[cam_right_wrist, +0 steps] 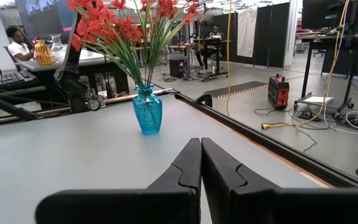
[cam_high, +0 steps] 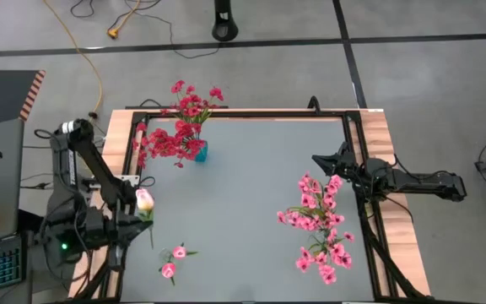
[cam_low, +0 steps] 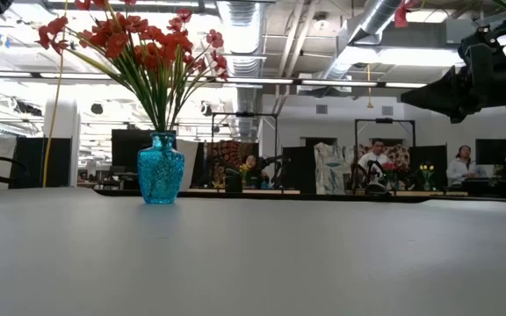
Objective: Sort flowers into vase by color
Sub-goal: Put the pink tulip into the left transparent vase
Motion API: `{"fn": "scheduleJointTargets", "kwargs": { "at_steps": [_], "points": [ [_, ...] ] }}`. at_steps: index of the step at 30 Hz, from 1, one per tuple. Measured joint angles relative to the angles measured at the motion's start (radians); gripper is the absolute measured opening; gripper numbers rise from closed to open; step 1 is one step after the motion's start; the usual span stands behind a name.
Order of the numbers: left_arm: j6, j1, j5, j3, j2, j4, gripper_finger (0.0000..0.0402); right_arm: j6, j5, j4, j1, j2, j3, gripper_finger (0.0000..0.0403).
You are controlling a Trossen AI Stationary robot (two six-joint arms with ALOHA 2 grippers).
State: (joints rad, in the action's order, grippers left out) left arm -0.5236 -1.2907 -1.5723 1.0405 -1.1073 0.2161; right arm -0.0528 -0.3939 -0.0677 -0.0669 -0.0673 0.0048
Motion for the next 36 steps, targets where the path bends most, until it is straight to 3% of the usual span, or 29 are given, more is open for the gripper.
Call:
{"fn": "scheduleJointTargets", "kwargs": {
  "at_steps": [8,16,36],
  "points": [
    [-0.062,0.0,0.001,0.0,-0.057,-0.026,0.0002,0.0,0.0,0.0,0.0,0.0,0.0,0.0038],
    [0.014,0.006,0.0,0.0,-0.058,-0.138,0.0002,0.0,0.0,0.0,0.0,0.0,0.0,0.0038],
    [-0.03,0.078,0.002,0.0,-0.154,-0.13,0.0012,0.0,0.0,0.0,0.0,0.0,0.0,0.0038]
  ]
}}
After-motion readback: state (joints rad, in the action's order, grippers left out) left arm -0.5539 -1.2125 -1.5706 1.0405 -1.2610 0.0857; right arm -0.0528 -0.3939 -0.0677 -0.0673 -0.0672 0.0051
